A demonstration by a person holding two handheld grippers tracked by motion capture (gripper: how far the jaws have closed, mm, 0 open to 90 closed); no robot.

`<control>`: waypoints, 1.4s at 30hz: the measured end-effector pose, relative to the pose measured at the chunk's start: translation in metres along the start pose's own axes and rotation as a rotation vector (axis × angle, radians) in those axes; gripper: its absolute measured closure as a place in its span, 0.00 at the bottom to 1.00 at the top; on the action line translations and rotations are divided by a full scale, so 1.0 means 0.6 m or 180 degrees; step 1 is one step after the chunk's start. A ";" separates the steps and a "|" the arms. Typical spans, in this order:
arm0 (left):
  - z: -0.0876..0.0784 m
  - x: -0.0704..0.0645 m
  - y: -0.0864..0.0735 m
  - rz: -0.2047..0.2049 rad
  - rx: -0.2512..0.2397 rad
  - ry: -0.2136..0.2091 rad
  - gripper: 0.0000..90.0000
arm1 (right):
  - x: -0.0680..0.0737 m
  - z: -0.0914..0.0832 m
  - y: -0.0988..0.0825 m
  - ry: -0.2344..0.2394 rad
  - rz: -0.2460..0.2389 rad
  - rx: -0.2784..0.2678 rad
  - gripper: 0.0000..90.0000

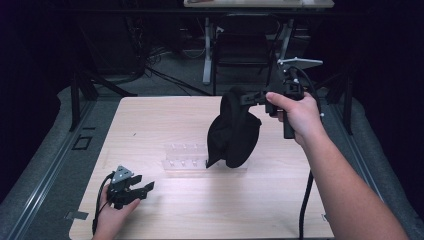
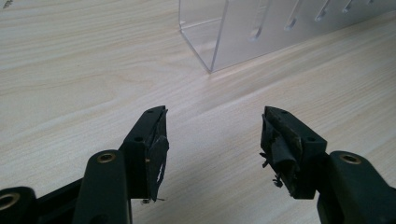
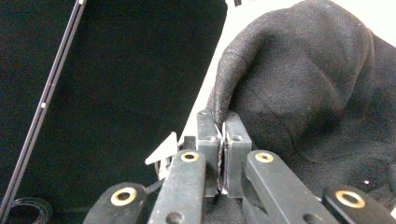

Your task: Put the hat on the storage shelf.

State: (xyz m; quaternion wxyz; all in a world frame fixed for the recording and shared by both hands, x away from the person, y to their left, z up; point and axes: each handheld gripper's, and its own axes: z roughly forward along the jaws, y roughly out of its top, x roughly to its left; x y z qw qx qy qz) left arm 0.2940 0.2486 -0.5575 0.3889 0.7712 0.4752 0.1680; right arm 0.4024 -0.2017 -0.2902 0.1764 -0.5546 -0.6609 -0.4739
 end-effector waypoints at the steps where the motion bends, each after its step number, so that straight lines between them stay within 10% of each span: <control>1: 0.000 0.000 0.000 0.0007 0.0005 0.0001 0.46 | 0.001 0.004 0.002 0.0005 0.0019 -0.0017 0.98; 31: 0.002 -0.013 0.008 0.0051 -0.0054 -0.0059 0.46 | -0.019 0.042 0.020 -0.0103 0.0059 -0.0007 0.98; 42: 0.003 -0.063 0.062 0.0341 -0.0199 -0.0213 0.51 | -0.010 0.059 0.014 0.0024 0.0029 0.0022 0.98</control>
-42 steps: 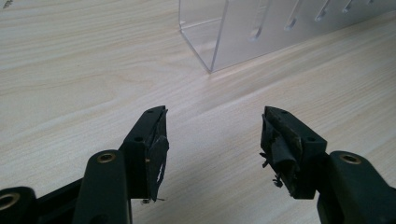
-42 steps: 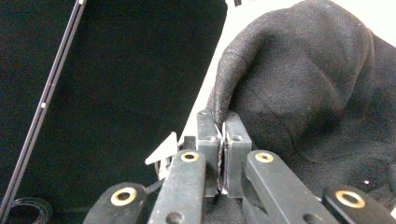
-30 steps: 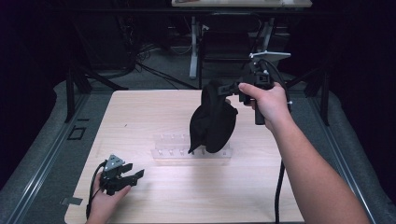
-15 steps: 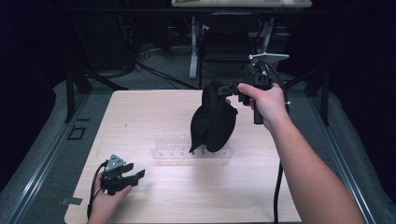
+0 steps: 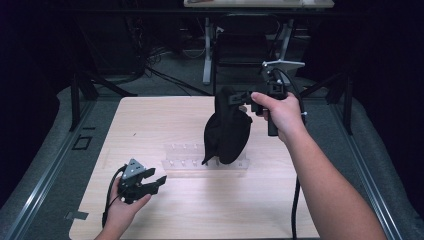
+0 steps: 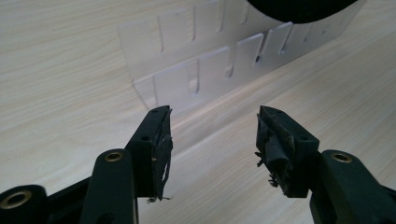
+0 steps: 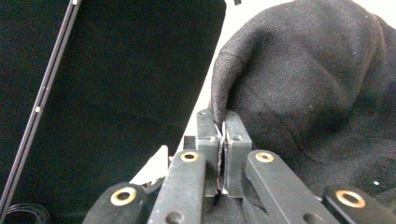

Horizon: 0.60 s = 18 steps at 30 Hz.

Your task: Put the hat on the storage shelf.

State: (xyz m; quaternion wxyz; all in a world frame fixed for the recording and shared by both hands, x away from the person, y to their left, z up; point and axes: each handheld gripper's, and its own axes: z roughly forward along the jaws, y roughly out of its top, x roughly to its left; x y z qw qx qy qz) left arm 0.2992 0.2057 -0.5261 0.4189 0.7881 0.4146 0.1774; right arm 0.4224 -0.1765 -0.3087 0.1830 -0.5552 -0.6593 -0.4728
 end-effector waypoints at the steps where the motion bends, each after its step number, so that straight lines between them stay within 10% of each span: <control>1: 0.000 0.000 0.000 0.0000 0.0000 0.0000 0.51 | 0.000 0.000 0.000 0.0000 0.0000 0.0000 0.98; 18: 0.032 -0.055 0.064 0.0255 -0.0083 -0.0197 0.56 | 0.010 0.026 -0.003 0.0162 0.0001 0.0061 0.97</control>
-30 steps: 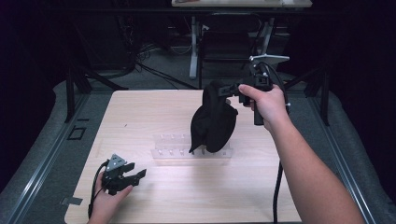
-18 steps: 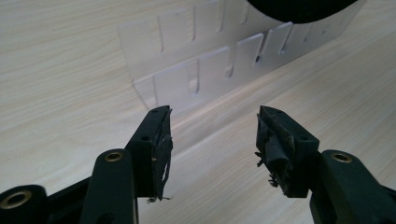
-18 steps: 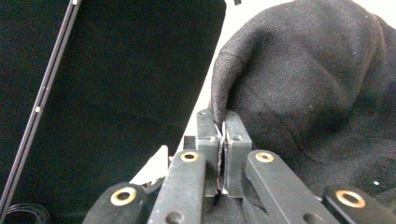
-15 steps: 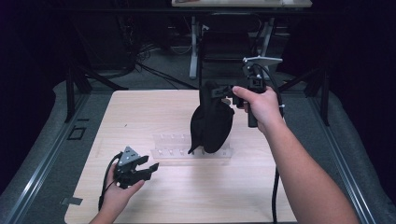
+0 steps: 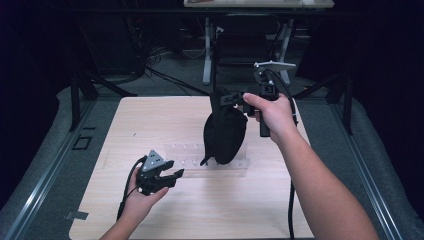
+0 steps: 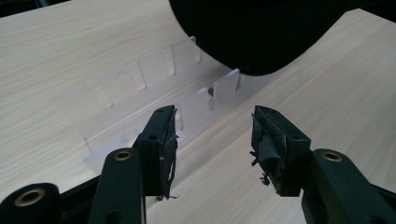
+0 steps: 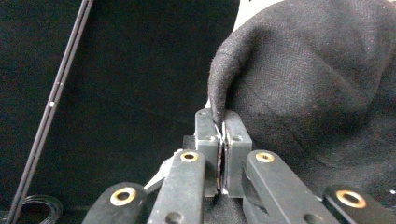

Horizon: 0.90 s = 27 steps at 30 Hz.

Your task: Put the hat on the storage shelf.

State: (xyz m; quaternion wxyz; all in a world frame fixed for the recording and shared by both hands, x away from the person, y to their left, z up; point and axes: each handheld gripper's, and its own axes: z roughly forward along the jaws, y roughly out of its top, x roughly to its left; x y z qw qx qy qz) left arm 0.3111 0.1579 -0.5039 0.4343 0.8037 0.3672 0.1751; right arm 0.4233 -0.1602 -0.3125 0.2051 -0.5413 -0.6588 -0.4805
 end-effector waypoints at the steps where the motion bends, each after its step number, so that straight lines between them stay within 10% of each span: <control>1: 0.000 0.000 0.000 0.0000 0.0000 0.0000 0.56 | 0.000 0.000 0.000 0.0000 0.0000 0.0000 0.97; 27: 0.032 -0.059 0.056 0.0248 -0.0035 -0.0133 0.74 | 0.001 0.016 -0.002 0.0109 0.0029 -0.0036 0.97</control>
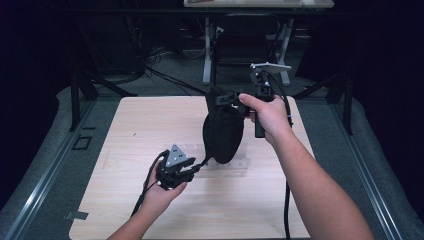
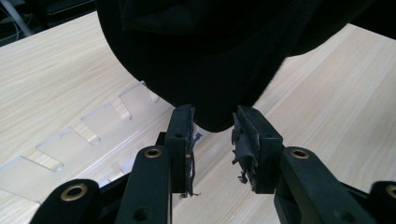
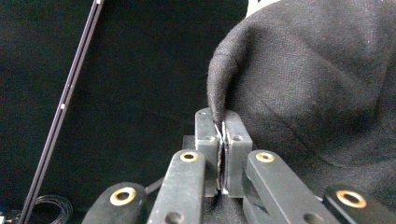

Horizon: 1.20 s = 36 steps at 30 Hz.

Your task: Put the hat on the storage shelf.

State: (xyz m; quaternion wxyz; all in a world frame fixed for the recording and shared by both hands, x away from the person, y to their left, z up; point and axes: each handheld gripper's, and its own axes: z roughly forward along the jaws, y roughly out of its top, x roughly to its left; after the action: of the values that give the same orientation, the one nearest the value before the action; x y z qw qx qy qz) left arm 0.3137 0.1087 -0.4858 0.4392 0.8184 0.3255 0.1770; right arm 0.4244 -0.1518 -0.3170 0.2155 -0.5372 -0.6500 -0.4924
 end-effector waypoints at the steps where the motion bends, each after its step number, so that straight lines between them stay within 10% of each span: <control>1: -0.001 -0.002 0.001 0.0008 -0.0014 -0.0005 0.74 | 0.000 0.000 0.000 0.0002 0.0000 0.0003 0.97; 17: 0.014 -0.022 0.013 0.0258 0.0021 0.0077 0.92 | 0.005 0.011 -0.001 0.0042 -0.0002 0.0027 0.97; 36: 0.006 -0.010 0.002 0.0246 -0.0009 0.0168 0.95 | 0.010 -0.019 -0.003 0.0190 -0.0010 -0.0129 0.87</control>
State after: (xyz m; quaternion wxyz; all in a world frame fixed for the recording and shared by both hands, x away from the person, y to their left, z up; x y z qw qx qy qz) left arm 0.3118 0.1020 -0.4866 0.4245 0.8248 0.3049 0.2158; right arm 0.4182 -0.1587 -0.3081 0.2231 -0.5255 -0.6340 -0.5216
